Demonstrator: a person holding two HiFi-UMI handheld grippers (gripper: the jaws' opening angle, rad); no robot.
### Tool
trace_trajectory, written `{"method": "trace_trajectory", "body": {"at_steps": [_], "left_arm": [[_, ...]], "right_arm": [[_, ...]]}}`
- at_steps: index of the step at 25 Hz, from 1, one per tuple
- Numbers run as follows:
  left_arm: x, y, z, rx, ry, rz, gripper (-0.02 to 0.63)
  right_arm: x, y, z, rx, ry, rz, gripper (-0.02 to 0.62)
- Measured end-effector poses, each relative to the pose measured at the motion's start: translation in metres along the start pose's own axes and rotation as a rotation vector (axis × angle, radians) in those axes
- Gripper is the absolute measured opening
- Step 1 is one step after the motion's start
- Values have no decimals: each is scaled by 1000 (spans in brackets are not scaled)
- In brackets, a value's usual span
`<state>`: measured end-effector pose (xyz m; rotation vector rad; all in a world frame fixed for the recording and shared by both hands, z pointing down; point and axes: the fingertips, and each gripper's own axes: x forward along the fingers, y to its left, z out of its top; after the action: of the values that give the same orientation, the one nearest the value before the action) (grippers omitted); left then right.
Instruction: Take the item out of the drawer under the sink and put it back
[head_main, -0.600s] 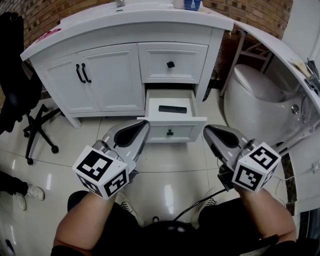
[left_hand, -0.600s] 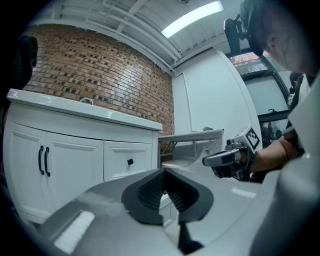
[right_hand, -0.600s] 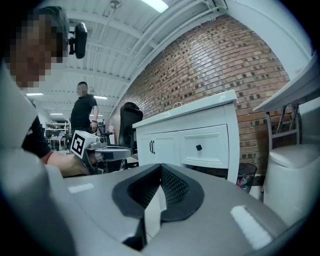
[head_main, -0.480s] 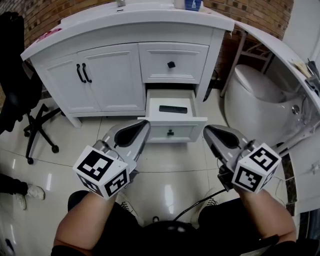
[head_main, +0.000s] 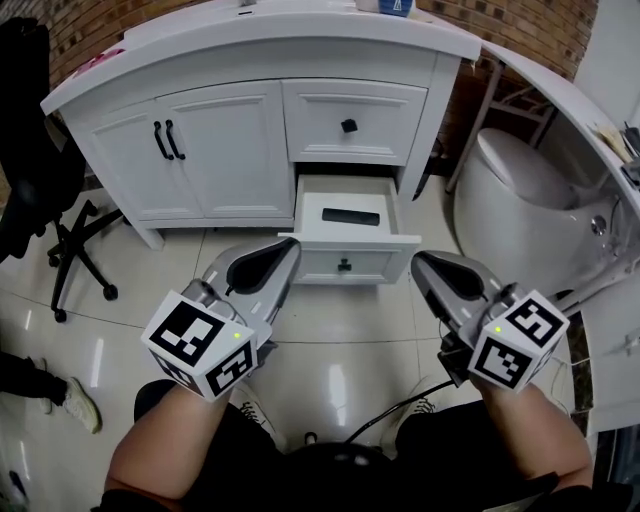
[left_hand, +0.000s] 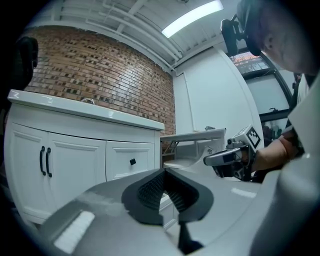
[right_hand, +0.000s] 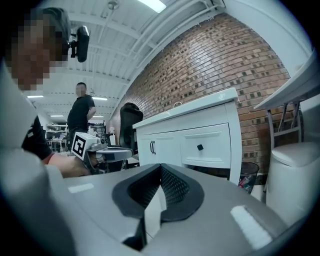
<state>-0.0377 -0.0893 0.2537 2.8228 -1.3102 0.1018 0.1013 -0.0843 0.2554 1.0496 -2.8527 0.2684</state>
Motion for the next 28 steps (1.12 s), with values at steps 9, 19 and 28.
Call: {"method": "trace_trajectory", "body": {"at_steps": [9,19,28], "left_arm": [[11,8,-3,-5,9,0,6],[31,33,-10,-12,18,22,5],[59,57,-31,-25,61,20,6]], "right_arm": [[16,-7,0,25,8,14,8],[35,-37,0,34,7,-24,8],[60,-75,-17,33,62,-45,8]]}}
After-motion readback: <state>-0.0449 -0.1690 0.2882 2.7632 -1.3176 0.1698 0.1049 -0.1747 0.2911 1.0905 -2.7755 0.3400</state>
